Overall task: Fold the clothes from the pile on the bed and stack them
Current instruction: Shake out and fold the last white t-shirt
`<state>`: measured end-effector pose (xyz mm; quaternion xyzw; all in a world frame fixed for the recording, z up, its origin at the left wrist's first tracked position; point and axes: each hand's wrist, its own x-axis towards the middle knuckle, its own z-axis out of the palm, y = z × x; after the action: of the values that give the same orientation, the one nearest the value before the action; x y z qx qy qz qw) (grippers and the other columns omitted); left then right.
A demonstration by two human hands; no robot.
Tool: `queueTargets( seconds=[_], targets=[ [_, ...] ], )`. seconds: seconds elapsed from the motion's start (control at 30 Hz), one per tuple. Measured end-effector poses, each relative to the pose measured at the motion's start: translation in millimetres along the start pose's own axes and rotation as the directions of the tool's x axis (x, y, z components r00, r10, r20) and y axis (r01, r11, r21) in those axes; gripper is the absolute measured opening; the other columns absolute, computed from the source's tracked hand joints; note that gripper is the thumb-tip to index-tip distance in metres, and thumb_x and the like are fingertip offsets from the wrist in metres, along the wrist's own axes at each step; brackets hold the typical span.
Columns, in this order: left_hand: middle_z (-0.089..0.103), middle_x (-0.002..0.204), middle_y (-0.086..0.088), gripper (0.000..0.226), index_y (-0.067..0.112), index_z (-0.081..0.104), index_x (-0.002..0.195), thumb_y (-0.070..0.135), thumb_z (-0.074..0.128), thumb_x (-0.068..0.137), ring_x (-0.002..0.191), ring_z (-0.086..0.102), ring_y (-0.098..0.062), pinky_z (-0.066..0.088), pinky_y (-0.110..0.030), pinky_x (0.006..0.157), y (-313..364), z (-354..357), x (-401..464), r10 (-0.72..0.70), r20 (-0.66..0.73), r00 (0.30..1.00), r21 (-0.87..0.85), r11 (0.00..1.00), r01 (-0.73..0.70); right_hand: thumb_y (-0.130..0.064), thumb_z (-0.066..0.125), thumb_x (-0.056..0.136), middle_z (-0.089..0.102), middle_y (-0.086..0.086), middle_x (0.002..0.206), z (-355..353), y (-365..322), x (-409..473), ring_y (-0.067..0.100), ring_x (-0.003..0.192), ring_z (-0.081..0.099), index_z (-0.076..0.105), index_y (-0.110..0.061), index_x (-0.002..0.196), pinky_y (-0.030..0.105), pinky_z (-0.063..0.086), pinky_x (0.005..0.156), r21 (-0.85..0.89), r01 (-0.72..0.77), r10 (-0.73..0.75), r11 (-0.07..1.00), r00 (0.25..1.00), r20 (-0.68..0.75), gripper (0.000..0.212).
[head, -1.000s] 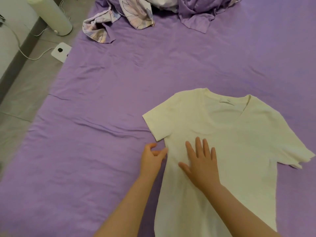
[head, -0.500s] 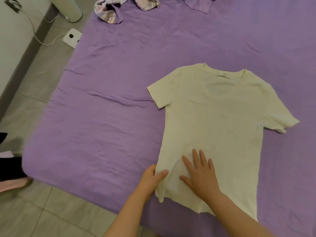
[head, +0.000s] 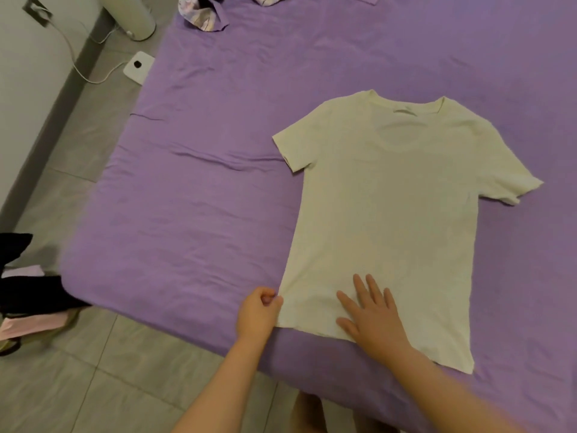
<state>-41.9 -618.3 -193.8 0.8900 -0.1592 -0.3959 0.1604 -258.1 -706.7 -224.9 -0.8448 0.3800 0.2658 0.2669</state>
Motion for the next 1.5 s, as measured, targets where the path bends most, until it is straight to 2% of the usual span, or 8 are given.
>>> queueTargets(
  seconds=[0.1, 0.27, 0.4, 0.5, 0.8, 1.13, 1.33, 1.5],
  targets=[
    [0.064, 0.104, -0.007, 0.026, 0.011, 0.065, 0.11, 0.019, 0.067, 0.085, 0.101, 0.056, -0.027, 0.045, -0.035, 0.089, 4.5, 2.6, -3.8, 0.201, -0.056, 0.978, 0.122, 0.974, -0.193, -0.049, 0.022, 0.101, -0.001, -0.001, 0.162, 1.9, 3.4, -10.2, 0.022, 0.148, -0.009, 0.027, -0.038, 0.148, 0.043, -0.002, 0.118, 0.074, -0.017, 0.021, 0.997, 0.998, -0.057, 0.048],
    [0.054, 0.133, 0.001, 0.036, 0.021, 0.055, 0.131, 0.018, 0.047, 0.096, 0.123, 0.044, -0.022, 0.035, -0.032, 0.103, 36.1, 41.2, -18.4, 0.469, 0.335, 0.817, 0.328, 0.755, -0.568, -0.03, 0.031, 0.103, 0.02, 0.002, 0.159, 4.7, 37.6, -39.6, 0.024, 0.147, 0.011, 0.035, -0.03, 0.146, 0.041, 0.015, 0.116, 0.206, -0.308, 0.347, 0.929, 0.918, -0.191, 0.043],
    [0.046, 0.141, -0.001, 0.044, 0.025, 0.049, 0.138, 0.015, 0.037, 0.097, 0.124, 0.043, -0.025, 0.038, -0.034, 0.102, 51.9, 76.7, -30.6, 0.435, 0.582, 0.687, 0.364, 0.617, -0.698, -0.026, 0.032, 0.103, 0.015, 0.009, 0.159, 14.0, 78.7, -71.3, 0.032, 0.145, 0.013, 0.031, -0.027, 0.148, 0.044, 0.02, 0.114, 0.318, -0.568, 0.631, 0.76, 0.762, -0.147, 0.045],
    [0.044, 0.139, -0.007, 0.045, 0.025, 0.046, 0.141, 0.016, 0.038, 0.098, 0.123, 0.044, -0.028, 0.037, -0.033, 0.103, 54.6, 92.8, -35.5, 0.395, 0.623, 0.675, 0.385, 0.597, -0.704, -0.02, 0.035, 0.102, 0.01, 0.015, 0.158, 18.9, 92.2, -85.7, 0.036, 0.14, 0.019, 0.022, -0.027, 0.151, 0.039, 0.025, 0.111, 0.491, -0.59, 0.696, 0.642, 0.717, -0.049, 0.051],
    [0.047, 0.142, -0.009, 0.056, 0.025, 0.023, 0.151, 0.025, 0.043, 0.098, 0.128, 0.046, -0.026, 0.036, -0.029, 0.102, 53.2, 97.6, -37.1, 0.241, 0.707, 0.665, 0.356, 0.691, -0.629, -0.004, 0.046, 0.095, 0.041, 0.012, 0.148, 19.4, 102.2, -92.0, 0.032, 0.129, 0.044, 0.029, -0.016, 0.15, 0.035, 0.036, 0.103, 0.755, -0.436, 0.673, 0.49, 0.739, -0.01, 0.059],
    [0.059, 0.124, -0.011, 0.047, 0.025, 0.035, 0.144, 0.026, 0.046, 0.097, 0.115, 0.054, -0.026, 0.041, -0.028, 0.093, 61.8, 94.1, -44.0, 0.205, 0.673, 0.711, 0.357, 0.752, -0.555, -0.015, 0.048, 0.091, 0.045, 0.014, 0.136, 8.9, 122.4, -87.3, 0.031, 0.123, 0.046, 0.043, -0.017, 0.141, 0.035, 0.04, 0.099, 0.577, -0.584, 0.7, 0.571, 0.714, 0.03, 0.05],
    [0.058, 0.127, -0.003, 0.039, 0.018, 0.047, 0.136, 0.028, 0.044, 0.099, 0.117, 0.054, -0.018, 0.041, -0.025, 0.098, 117.5, 109.2, -33.9, 0.251, 0.632, 0.733, 0.337, 0.763, -0.552, -0.014, 0.052, 0.092, 0.049, 0.013, 0.136, -35.3, 154.7, -51.1, 0.029, 0.122, 0.047, 0.046, -0.008, 0.136, 0.032, 0.038, 0.096, 0.689, -0.407, 0.637, 0.599, 0.764, -0.102, 0.045],
    [0.057, 0.129, -0.002, 0.039, 0.016, 0.049, 0.137, 0.025, 0.046, 0.099, 0.118, 0.053, -0.017, 0.039, -0.025, 0.1, 203.5, 133.5, -14.6, 0.354, 0.573, 0.739, 0.216, 0.805, -0.553, -0.023, 0.053, 0.096, 0.04, 0.013, 0.147, -91.8, 204.2, -0.8, 0.029, 0.131, 0.042, 0.03, -0.006, 0.146, 0.035, 0.035, 0.103, 0.885, -0.299, 0.71, 0.355, 0.703, -0.047, 0.058]
  ],
)
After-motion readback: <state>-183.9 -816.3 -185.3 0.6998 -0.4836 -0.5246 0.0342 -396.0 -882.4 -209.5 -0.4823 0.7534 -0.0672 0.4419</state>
